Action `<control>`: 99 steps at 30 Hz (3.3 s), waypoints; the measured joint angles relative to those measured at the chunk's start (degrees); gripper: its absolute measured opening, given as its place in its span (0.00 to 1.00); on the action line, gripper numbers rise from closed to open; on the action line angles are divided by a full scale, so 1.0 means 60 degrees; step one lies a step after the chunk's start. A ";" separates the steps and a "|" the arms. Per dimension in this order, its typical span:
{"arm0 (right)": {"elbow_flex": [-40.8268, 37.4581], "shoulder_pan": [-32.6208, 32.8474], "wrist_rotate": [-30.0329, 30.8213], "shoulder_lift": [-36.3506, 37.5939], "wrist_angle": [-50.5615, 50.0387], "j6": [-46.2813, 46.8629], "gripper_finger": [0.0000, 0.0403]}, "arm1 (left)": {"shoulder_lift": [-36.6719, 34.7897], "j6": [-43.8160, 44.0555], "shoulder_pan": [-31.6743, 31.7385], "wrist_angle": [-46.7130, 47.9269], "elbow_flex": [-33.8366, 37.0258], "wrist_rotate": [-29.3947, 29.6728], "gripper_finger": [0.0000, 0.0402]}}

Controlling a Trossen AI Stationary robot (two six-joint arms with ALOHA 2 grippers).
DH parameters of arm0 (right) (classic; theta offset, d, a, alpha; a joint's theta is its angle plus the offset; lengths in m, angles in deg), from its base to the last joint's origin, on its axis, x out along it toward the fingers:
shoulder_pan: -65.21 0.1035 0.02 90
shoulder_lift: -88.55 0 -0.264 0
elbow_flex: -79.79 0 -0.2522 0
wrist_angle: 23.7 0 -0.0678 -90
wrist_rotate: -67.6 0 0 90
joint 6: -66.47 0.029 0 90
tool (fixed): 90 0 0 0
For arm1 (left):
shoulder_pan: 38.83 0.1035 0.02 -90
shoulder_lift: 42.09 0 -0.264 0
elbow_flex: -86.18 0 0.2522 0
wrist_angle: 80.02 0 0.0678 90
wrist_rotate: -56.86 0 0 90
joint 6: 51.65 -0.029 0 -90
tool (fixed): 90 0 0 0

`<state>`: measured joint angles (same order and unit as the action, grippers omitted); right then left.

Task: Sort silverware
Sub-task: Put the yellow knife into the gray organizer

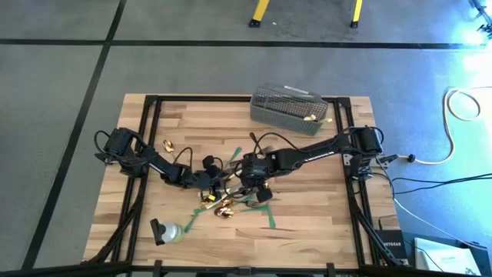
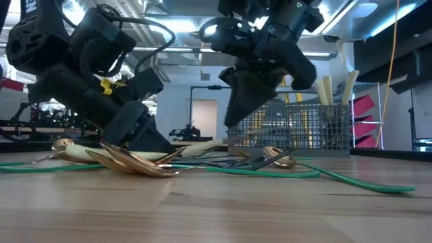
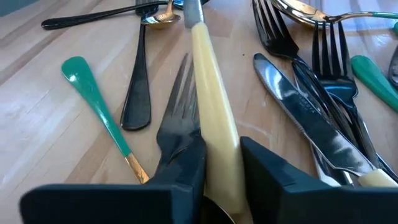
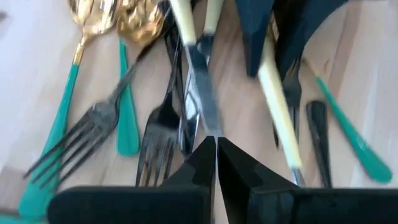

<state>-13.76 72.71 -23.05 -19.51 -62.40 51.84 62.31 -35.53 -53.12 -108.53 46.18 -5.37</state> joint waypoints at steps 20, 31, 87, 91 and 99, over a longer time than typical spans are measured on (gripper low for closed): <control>0.0004 0.1241 0.1541 0.1946 -0.2025 0.1423 0.00 | -0.2154 -0.0369 -0.0057 0.0913 -0.0543 -0.0564 0.11; -0.0483 0.1397 0.2144 0.1947 -0.0623 0.1425 0.00 | -0.2383 -0.0437 -0.0032 0.2482 -0.0935 -0.0499 0.09; -0.1989 -0.0444 0.0048 -0.0213 0.5964 0.0506 0.22 | -0.2383 -0.0441 -0.0032 0.2431 -0.0946 -0.0524 0.09; -0.1989 -0.0452 -0.0004 -0.0213 0.5914 0.0501 0.13 | -0.2383 -0.0441 -0.0047 0.2411 -0.0946 -0.0536 0.09; -0.1989 -0.0452 -0.0198 -0.0213 0.5907 0.0444 0.10 | -0.2383 -0.0474 -0.0057 0.2324 -0.0939 -0.0565 0.09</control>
<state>-25.70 70.00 -24.23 -20.79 -26.96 54.51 48.01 -38.37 -53.46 -94.59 40.54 -8.76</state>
